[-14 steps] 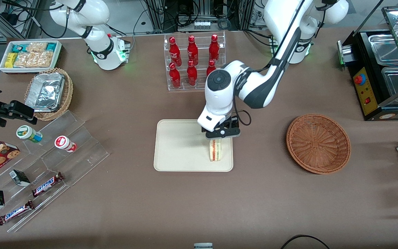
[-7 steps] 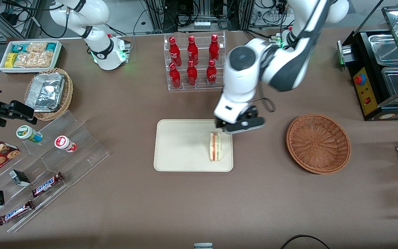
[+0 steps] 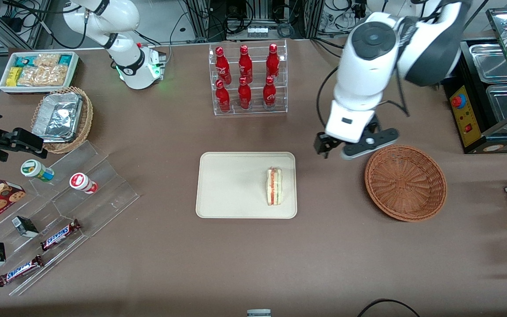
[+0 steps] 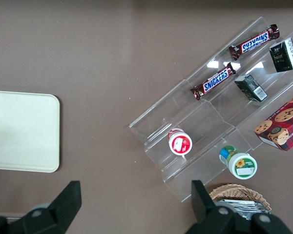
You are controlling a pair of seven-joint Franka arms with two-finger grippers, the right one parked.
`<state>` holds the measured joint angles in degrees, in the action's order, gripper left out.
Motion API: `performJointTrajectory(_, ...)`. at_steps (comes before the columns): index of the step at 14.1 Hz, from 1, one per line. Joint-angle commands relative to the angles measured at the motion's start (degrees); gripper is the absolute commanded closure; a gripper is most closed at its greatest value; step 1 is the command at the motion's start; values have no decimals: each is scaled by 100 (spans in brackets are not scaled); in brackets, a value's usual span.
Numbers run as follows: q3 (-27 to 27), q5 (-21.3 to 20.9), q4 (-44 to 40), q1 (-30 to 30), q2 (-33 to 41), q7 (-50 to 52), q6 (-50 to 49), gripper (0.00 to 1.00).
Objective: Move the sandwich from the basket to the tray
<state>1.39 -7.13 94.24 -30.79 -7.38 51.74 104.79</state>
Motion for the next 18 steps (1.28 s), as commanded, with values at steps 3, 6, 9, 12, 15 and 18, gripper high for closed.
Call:
performJointTrajectory(3, -51, 18, 156, 634, 657, -550, -564, 0)
performJointTrajectory(6, -86, 36, 165, 1108, 904, -902, -688, 0)
performJointTrajectory(9, -200, 378, 156, 1724, 1124, -1542, -951, 0)
performJointTrajectory(12, -682, 545, 156, 2496, 1282, -2105, -1136, 0)
performJointTrajectory(15, -1315, 757, 270, 3288, 1484, -2397, -1215, 0)
performJointTrajectory(18, -1422, 766, 341, 3466, 1581, -2494, -1215, 0)
